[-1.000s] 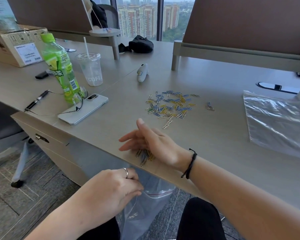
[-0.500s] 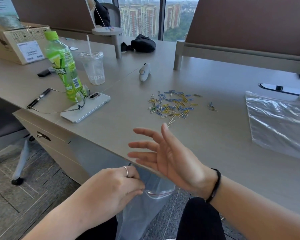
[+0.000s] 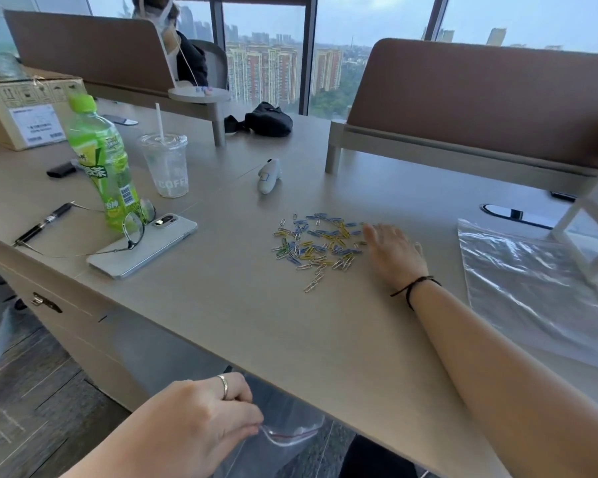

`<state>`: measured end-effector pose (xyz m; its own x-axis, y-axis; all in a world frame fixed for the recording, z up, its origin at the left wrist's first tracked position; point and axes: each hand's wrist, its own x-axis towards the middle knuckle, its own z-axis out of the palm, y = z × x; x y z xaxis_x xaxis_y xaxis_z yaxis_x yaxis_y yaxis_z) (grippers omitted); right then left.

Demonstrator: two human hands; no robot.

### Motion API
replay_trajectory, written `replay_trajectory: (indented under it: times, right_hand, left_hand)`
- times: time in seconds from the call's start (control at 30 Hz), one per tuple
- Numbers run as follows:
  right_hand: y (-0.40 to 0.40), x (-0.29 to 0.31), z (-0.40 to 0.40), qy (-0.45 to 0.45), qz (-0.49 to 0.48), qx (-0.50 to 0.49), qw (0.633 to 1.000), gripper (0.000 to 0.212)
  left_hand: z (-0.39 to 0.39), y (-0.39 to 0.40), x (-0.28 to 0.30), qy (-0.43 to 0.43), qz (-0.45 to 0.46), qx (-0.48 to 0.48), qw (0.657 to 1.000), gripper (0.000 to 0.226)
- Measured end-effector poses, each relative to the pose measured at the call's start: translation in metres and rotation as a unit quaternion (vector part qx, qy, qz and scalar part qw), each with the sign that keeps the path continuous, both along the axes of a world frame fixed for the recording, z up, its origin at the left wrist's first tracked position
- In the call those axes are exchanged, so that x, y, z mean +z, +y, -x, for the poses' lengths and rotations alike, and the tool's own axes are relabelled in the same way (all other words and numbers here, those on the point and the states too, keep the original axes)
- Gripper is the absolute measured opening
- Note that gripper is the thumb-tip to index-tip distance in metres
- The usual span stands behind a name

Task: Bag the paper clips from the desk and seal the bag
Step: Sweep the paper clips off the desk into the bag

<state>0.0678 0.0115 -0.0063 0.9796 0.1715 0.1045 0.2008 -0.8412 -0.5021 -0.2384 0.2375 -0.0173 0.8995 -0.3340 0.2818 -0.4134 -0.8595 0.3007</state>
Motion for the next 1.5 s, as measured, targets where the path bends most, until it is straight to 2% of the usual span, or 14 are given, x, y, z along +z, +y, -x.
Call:
replay_trajectory:
  times: [0.1, 0.23, 0.47, 0.67, 0.83, 0.97, 1.07, 1.17, 1.3, 1.37, 1.5]
  right_hand:
    - [0.002, -0.011, -0.017, -0.004, 0.054, -0.005, 0.999, 0.086]
    - [0.002, -0.013, -0.017, -0.001, 0.085, -0.009, 0.996, 0.092]
    - [0.007, -0.009, 0.032, 0.014, 0.139, 0.112, 0.984, 0.091]
    - [0.010, -0.004, 0.082, 0.006, 0.166, 0.220, 0.961, 0.092]
    - [0.008, -0.002, 0.121, -0.007, 0.159, 0.289, 0.944, 0.084]
    - [0.008, -0.001, 0.148, -0.020, 0.138, 0.345, 0.928, 0.086]
    - [0.013, 0.002, 0.161, -0.012, 0.101, 0.371, 0.923, 0.079]
    - [0.019, 0.009, 0.161, 0.040, 0.034, 0.356, 0.933, 0.078]
    - [0.037, 0.011, 0.142, 0.097, -0.115, 0.295, 0.944, 0.064]
    - [0.049, 0.007, 0.131, 0.128, -0.199, 0.271, 0.933, 0.073]
    - [0.071, 0.008, 0.129, 0.213, -0.298, 0.296, 0.882, 0.062]
  left_hand:
    - [-0.001, -0.001, 0.001, -0.002, 0.000, 0.002, 1.000, 0.010]
    - [0.001, 0.000, 0.000, -0.002, -0.001, 0.003, 1.000, 0.011]
    - [0.002, 0.005, -0.004, 0.011, 0.000, -0.005, 1.000, 0.006]
    - [0.002, 0.004, -0.001, 0.017, 0.008, -0.006, 1.000, 0.019]
    - [0.005, 0.005, -0.001, 0.021, 0.021, 0.000, 1.000, 0.020]
    - [0.007, 0.007, 0.000, 0.020, 0.011, 0.004, 1.000, 0.018]
    - [0.008, 0.006, 0.002, 0.025, -0.002, 0.003, 1.000, 0.014]
    - [0.008, 0.005, 0.003, 0.032, 0.000, 0.009, 0.999, 0.016]
    - [0.008, 0.004, 0.002, 0.032, 0.010, 0.007, 0.999, 0.018]
    - [0.008, 0.004, 0.001, 0.033, 0.010, 0.009, 0.999, 0.018]
    - [0.007, 0.005, 0.003, 0.035, 0.005, 0.011, 0.999, 0.019]
